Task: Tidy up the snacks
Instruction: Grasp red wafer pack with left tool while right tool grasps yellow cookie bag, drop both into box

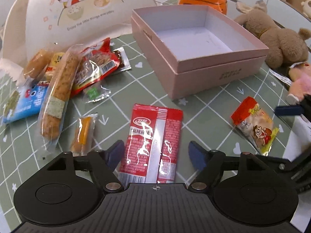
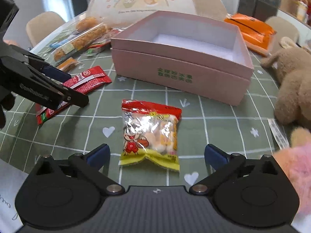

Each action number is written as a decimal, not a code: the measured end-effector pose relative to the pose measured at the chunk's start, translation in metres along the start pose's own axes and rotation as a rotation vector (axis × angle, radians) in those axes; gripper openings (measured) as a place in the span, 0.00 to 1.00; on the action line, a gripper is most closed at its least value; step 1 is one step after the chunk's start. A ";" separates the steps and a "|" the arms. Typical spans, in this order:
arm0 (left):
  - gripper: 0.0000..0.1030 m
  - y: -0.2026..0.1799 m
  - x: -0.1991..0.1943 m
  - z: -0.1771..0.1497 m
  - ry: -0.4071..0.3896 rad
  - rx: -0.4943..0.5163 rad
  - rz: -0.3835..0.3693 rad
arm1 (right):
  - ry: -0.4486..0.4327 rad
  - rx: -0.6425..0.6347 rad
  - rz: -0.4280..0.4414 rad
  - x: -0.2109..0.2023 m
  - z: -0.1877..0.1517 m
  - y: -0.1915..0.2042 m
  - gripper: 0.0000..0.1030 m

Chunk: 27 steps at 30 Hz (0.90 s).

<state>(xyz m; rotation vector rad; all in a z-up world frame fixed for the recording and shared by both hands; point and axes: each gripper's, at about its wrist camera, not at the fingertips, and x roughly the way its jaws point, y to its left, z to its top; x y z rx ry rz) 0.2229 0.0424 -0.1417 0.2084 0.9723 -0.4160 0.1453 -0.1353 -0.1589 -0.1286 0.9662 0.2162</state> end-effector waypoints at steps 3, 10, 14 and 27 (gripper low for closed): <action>0.56 -0.002 -0.013 -0.013 -0.013 -0.080 -0.003 | 0.038 -0.010 0.008 -0.003 0.000 0.004 1.00; 0.50 -0.014 -0.053 -0.068 -0.023 -0.457 -0.025 | 0.018 -0.001 0.065 0.007 0.019 -0.009 0.93; 0.50 -0.042 -0.073 -0.089 -0.064 -0.616 -0.007 | -0.004 -0.016 0.083 0.007 0.026 -0.016 0.74; 0.49 -0.043 -0.137 0.011 -0.288 -0.509 -0.118 | -0.073 -0.029 0.178 -0.067 0.053 -0.052 0.48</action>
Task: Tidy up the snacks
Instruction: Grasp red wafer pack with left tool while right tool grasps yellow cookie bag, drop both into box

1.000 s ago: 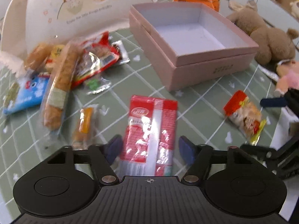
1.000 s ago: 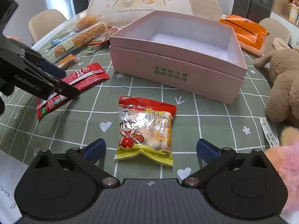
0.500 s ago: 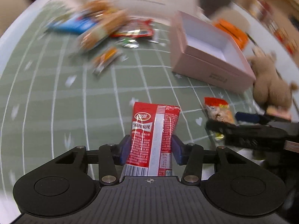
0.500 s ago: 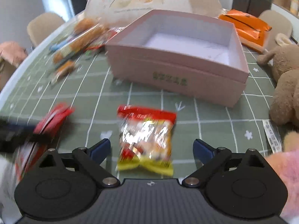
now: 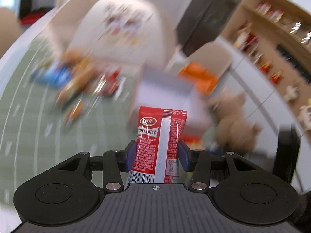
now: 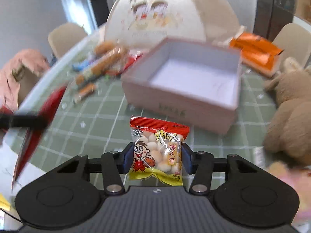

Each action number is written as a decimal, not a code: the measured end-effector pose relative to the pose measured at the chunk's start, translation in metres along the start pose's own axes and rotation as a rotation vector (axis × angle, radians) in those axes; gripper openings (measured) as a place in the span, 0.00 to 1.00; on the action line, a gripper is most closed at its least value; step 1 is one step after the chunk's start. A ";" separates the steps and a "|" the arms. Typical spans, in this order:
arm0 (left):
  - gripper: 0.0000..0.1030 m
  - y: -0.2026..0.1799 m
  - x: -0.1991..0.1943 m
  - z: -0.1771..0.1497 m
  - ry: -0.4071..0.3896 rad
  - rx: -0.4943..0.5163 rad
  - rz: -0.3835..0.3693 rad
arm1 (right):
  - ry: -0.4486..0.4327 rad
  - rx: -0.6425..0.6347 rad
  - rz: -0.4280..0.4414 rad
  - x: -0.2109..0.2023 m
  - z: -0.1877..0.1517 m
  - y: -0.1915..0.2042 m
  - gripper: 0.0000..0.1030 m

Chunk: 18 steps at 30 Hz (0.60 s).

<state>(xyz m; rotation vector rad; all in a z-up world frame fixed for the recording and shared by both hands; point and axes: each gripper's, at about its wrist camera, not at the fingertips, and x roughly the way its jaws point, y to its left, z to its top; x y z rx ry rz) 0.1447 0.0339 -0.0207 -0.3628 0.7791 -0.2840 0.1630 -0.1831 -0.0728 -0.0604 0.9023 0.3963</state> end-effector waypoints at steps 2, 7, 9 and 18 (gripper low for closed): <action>0.52 -0.012 0.016 0.044 -0.037 0.028 -0.051 | -0.037 -0.007 -0.010 -0.020 0.016 -0.006 0.48; 0.49 -0.004 0.092 0.100 -0.060 -0.001 -0.086 | -0.127 0.028 -0.084 -0.044 0.054 -0.028 0.48; 0.49 0.006 0.104 0.097 -0.032 -0.009 -0.100 | -0.167 0.054 -0.082 -0.045 0.069 -0.035 0.49; 0.49 0.096 0.091 0.115 -0.184 0.038 0.124 | -0.150 0.183 -0.011 0.010 0.128 -0.048 0.71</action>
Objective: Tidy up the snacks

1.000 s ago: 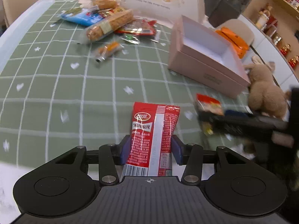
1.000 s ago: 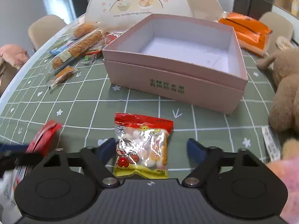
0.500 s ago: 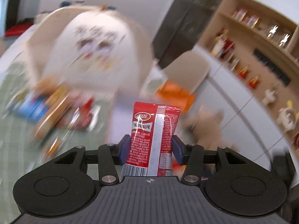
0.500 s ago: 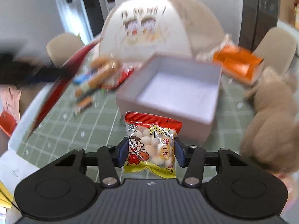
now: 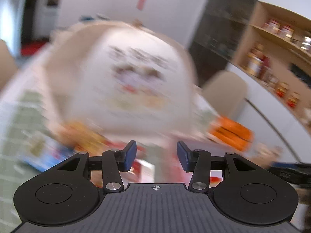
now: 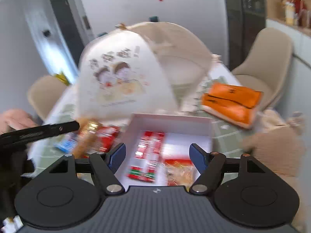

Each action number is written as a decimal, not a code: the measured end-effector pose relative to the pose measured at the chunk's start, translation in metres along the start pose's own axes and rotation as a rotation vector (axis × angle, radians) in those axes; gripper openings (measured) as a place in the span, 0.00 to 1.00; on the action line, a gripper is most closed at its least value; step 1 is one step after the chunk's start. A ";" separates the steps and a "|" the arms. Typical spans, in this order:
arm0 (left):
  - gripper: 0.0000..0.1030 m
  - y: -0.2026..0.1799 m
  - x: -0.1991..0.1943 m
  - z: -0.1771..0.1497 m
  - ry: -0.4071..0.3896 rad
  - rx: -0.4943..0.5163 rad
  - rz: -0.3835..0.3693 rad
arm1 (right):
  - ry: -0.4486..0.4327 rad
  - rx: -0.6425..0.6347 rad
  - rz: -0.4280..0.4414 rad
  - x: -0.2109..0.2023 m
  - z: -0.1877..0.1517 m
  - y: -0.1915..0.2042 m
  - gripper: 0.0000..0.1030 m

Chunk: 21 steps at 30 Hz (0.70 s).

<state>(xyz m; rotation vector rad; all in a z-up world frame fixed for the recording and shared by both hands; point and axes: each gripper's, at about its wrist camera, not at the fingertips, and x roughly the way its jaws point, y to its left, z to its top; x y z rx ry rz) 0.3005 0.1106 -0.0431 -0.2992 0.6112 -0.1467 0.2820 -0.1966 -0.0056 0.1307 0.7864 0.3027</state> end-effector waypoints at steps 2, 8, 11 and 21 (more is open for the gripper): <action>0.49 0.036 0.005 0.012 -0.035 -0.050 0.076 | 0.001 -0.022 0.004 0.009 0.002 0.019 0.72; 0.49 0.104 0.096 0.032 -0.042 -0.113 0.136 | 0.107 -0.075 -0.022 0.073 0.009 0.094 0.72; 0.49 0.113 0.128 0.021 0.029 0.007 0.180 | 0.134 -0.087 -0.035 0.103 0.011 0.120 0.72; 0.46 0.144 0.081 -0.032 0.179 0.216 -0.047 | 0.226 -0.058 -0.075 0.268 0.043 0.147 0.61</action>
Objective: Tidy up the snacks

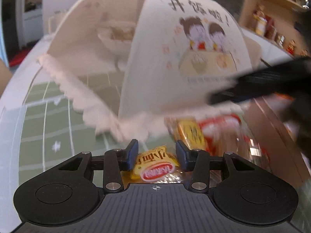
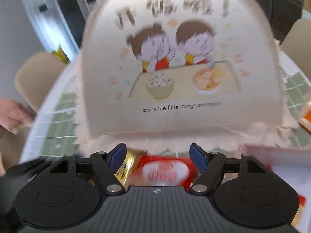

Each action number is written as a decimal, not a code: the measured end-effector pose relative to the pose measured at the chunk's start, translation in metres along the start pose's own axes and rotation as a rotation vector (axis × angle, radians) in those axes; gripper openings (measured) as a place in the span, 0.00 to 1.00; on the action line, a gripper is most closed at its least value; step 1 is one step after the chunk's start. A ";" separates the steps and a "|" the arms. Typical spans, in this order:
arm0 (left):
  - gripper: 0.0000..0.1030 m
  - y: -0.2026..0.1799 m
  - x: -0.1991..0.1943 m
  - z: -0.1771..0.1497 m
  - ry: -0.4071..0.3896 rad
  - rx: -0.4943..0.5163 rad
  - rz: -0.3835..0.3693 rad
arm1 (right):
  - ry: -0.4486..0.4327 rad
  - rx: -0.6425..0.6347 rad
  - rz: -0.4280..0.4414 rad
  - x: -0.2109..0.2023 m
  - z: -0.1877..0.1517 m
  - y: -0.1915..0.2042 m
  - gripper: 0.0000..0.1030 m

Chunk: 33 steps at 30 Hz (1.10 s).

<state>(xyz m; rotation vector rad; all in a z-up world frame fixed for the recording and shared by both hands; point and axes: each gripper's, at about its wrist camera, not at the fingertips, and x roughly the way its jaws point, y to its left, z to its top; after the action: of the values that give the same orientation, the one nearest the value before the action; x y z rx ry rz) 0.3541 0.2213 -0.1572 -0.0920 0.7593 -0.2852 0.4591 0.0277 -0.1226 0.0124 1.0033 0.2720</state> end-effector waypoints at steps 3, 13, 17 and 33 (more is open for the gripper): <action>0.46 0.000 -0.016 -0.014 0.007 -0.016 -0.007 | 0.084 -0.030 -0.036 0.026 -0.007 0.007 0.40; 0.42 -0.006 -0.046 -0.010 -0.050 -0.130 -0.036 | 0.155 -0.094 0.169 -0.045 -0.117 0.022 0.40; 0.42 -0.043 -0.010 0.022 0.013 -0.001 -0.006 | 0.149 -0.143 0.182 -0.081 -0.151 0.025 0.40; 0.38 -0.090 -0.066 -0.026 0.100 -0.144 -0.062 | 0.000 -0.106 0.114 -0.154 -0.196 -0.049 0.58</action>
<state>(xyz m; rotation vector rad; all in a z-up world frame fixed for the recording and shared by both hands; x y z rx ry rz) 0.2707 0.1545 -0.1158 -0.2393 0.8767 -0.2950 0.2284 -0.0775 -0.1077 -0.0270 0.9890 0.4289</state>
